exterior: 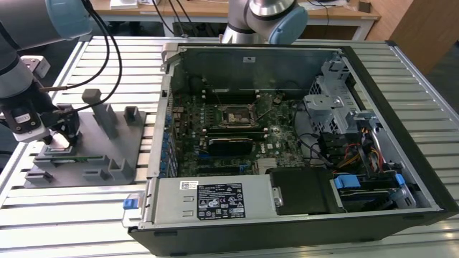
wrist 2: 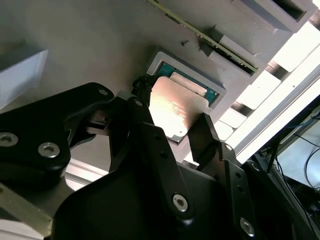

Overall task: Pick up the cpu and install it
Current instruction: 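Pick up the cpu and move it towards the insertion slot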

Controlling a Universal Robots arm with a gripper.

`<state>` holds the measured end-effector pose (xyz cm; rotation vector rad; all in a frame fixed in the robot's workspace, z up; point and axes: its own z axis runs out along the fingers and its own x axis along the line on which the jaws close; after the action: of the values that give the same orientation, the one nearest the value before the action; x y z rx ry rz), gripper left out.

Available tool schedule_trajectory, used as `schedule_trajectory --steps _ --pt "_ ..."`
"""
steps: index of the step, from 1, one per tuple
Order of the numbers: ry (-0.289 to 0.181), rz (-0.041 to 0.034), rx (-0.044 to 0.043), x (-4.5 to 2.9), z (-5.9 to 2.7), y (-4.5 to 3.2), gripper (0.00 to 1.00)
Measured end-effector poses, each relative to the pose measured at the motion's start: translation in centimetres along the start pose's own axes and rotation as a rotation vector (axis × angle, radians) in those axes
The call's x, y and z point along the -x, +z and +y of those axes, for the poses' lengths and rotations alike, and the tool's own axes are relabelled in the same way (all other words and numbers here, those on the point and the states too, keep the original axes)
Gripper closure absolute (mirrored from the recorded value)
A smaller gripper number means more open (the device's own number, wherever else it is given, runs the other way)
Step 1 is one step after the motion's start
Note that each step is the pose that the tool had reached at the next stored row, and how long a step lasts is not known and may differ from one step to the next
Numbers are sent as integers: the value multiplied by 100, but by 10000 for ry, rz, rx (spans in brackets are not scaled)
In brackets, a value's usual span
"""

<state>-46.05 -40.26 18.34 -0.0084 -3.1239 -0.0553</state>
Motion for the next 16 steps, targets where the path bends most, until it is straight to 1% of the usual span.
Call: schedule_trajectory --steps 1,4,11,16 --pt "0 0 0 0 0 0 46" --pt "1 2 -1 0 0 -7 46" --pt "1 1 0 -2 3 -85 46" --pt "1 1 0 -2 5 -126 46"
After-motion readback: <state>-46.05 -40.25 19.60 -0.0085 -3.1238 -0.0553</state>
